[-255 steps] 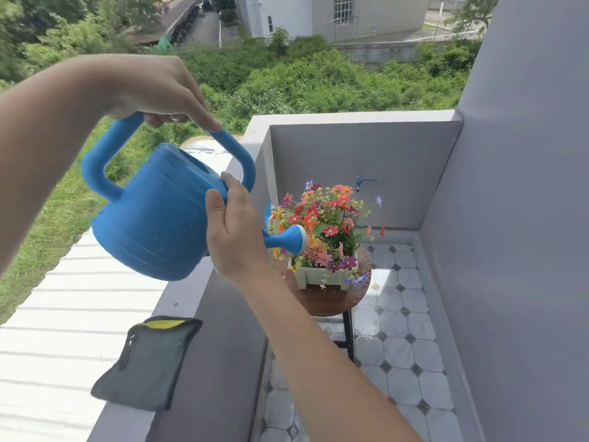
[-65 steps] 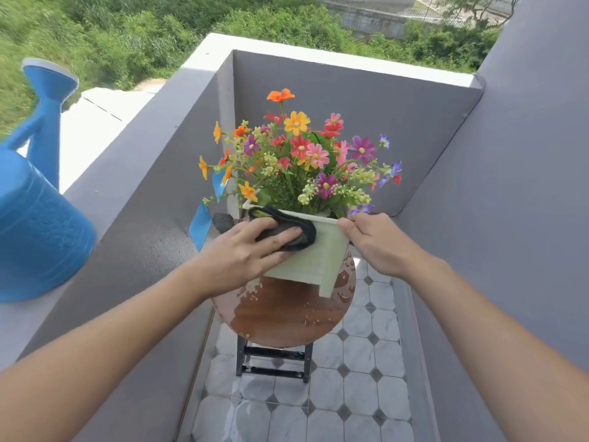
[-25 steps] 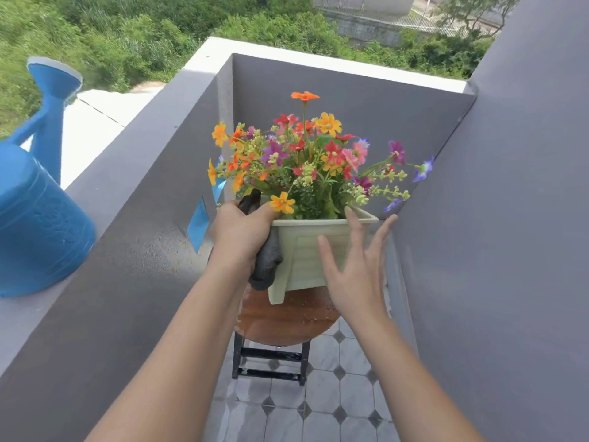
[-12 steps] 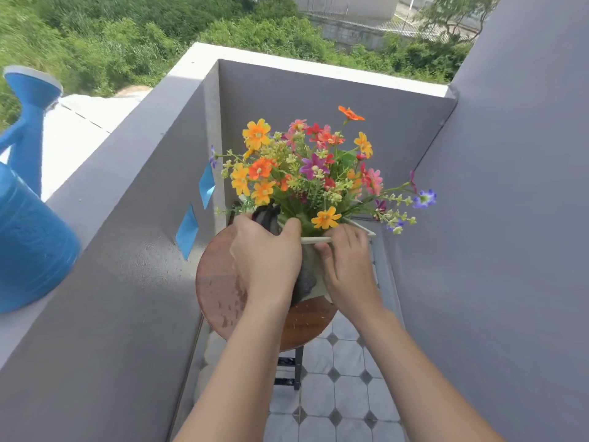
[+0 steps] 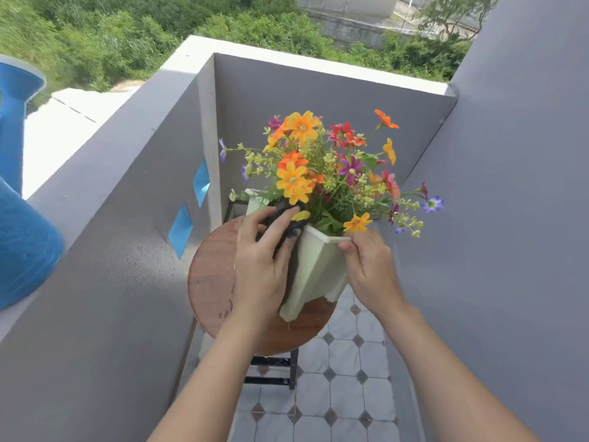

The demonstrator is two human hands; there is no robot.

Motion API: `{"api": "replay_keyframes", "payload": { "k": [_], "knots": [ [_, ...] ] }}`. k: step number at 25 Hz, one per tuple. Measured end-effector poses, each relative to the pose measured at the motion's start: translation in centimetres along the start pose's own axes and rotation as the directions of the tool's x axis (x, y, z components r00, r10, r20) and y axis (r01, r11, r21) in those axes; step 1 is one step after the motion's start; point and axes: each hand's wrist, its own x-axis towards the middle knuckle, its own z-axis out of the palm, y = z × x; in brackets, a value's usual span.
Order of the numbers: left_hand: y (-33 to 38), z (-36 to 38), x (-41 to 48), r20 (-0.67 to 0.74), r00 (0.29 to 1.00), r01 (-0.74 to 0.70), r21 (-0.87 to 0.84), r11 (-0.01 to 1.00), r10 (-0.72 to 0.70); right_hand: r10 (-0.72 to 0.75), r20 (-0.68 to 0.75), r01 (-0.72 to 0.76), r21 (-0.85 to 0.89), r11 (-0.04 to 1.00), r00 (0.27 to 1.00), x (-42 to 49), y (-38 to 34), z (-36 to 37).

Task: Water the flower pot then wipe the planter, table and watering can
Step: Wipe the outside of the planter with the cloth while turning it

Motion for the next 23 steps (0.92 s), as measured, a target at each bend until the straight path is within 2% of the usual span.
{"api": "replay_keyframes", "payload": {
  "k": [2,3,6,7,8,10,11,12,13,15,17,19,20,21,22,23],
  "knots": [
    [-0.8,0.0,1.5,-0.071,0.989,0.128,-0.009,0.992,-0.129,0.025,0.003,-0.025,0.005,1.000,1.000,0.2,0.0,0.0],
    [-0.7,0.2,1.3,-0.060,0.993,0.101,0.008,0.995,-0.100,0.027,-0.002,-0.027,0.003,1.000,1.000,0.3,0.1,0.0],
    [0.5,0.6,-1.1,0.091,0.976,-0.203,0.066,0.977,0.197,0.016,0.003,-0.015,-0.009,1.000,1.000,0.4,0.5,-0.2],
    [0.0,0.6,-0.8,0.110,0.966,-0.245,0.084,0.966,0.235,0.016,0.007,-0.016,-0.015,1.000,1.000,0.3,0.6,-0.2],
    [-0.8,0.7,-0.1,0.087,0.977,-0.206,0.106,0.973,0.197,0.022,0.011,-0.021,-0.021,1.000,1.000,0.2,0.7,-0.2],
    [-2.6,1.2,1.4,-0.037,0.994,0.105,0.121,0.987,-0.102,0.026,0.003,-0.026,-0.025,0.999,1.000,0.0,0.7,-0.1],
    [-3.4,1.2,1.8,-0.093,0.959,0.277,0.127,0.952,-0.267,0.022,0.003,-0.022,-0.026,0.999,1.000,-0.1,0.5,0.0],
    [-4.0,1.2,1.4,-0.123,0.919,0.392,0.172,0.904,-0.375,0.014,0.008,-0.014,-0.029,0.999,1.000,-0.1,0.3,0.0],
    [-3.9,1.2,0.3,-0.128,0.898,0.439,0.227,0.869,-0.420,0.003,0.008,-0.003,-0.034,0.999,1.000,-0.1,0.2,0.1],
    [-2.6,1.2,-2.4,-0.116,0.937,0.347,0.205,0.915,-0.329,-0.001,0.008,0.001,-0.032,0.999,1.000,0.2,0.0,-0.1],
    [-0.9,1.0,-4.5,-0.072,0.994,0.085,0.126,0.988,-0.076,-0.004,0.013,0.005,-0.051,0.999,1.000,0.5,0.2,-0.2],
    [-0.5,1.0,-4.3,0.028,0.980,-0.199,0.133,0.971,0.197,-0.029,0.019,0.030,-0.071,0.997,0.999,0.5,0.4,-0.4],
    [-0.7,1.0,-3.4,0.046,0.969,-0.248,0.138,0.959,0.244,-0.035,0.025,0.037,-0.076,0.996,0.999,0.4,0.4,-0.6],
    [-1.1,0.9,-2.6,0.031,0.982,-0.188,0.142,0.972,0.185,-0.038,0.025,0.040,-0.071,0.997,0.999,0.2,0.4,-0.7],
    [-1.4,0.7,-1.7,-0.007,1.000,-0.029,0.143,0.989,0.030,-0.046,0.020,0.048,-0.061,0.997,0.999,0.0,0.5,-0.7],
    [-2.1,0.5,-0.9,-0.048,0.985,0.170,0.129,0.977,-0.165,-0.053,0.015,0.053,-0.053,0.997,0.998,-0.3,0.5,-0.7]
  ]
}}
